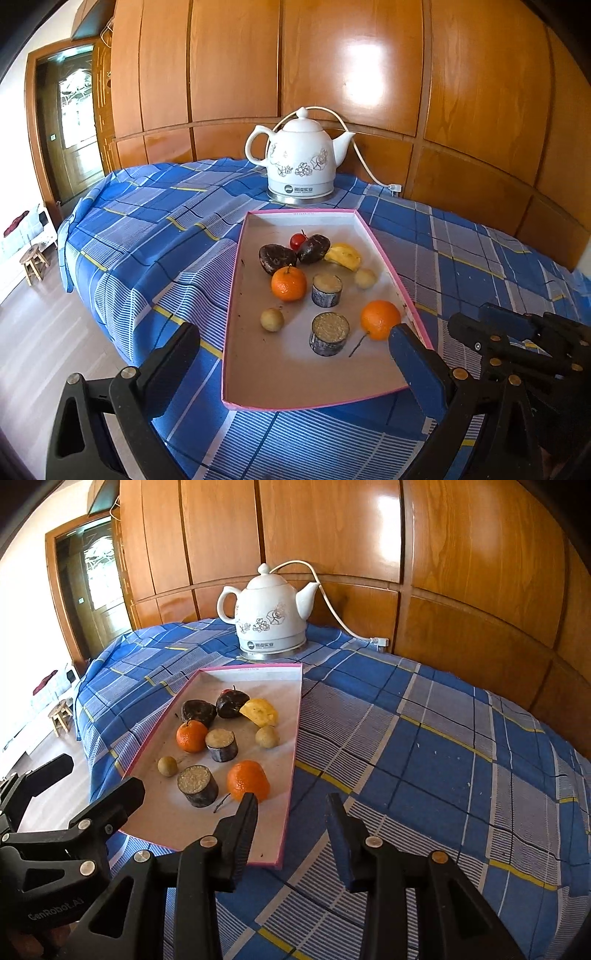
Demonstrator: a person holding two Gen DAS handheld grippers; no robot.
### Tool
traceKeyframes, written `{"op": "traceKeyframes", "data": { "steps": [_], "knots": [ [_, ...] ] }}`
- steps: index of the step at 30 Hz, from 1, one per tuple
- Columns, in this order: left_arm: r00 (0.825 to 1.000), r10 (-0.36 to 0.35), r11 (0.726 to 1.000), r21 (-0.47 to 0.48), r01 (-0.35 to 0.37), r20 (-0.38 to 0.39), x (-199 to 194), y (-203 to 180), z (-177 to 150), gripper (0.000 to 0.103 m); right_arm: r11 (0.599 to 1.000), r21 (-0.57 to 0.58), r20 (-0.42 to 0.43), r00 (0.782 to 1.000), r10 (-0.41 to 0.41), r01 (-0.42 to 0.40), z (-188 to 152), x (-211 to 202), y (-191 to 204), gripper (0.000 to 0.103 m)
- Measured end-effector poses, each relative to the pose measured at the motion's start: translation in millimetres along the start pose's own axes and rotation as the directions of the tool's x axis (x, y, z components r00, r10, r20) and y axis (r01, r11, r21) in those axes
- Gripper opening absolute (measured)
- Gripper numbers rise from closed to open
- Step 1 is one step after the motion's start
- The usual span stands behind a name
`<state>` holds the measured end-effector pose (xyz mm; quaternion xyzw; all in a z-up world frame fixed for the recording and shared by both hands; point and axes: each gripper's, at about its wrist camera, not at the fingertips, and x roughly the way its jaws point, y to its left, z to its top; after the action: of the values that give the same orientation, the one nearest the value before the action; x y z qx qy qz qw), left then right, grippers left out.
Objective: Organize fruits
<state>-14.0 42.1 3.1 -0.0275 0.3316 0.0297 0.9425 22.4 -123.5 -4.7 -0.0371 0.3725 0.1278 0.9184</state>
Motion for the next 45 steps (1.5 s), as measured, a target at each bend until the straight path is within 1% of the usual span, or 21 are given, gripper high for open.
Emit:
{"op": "traceKeyframes", "data": {
  "steps": [9, 45],
  "knots": [
    [1.0, 0.004, 1.0, -0.01, -0.004, 0.004, -1.7, 3.0, 0.0, 0.103, 1.0, 0.0, 0.009, 1.0, -0.007, 0.007, -0.2, -2.5, 1.9, 0.038],
    [1.0, 0.014, 1.0, 0.008, -0.014, 0.023, -8.3, 2.0, 2.0, 0.103, 1.0, -0.006, 0.024, 1.0, -0.009, 0.009, 0.3, -6.5, 2.2, 0.038]
  ]
}}
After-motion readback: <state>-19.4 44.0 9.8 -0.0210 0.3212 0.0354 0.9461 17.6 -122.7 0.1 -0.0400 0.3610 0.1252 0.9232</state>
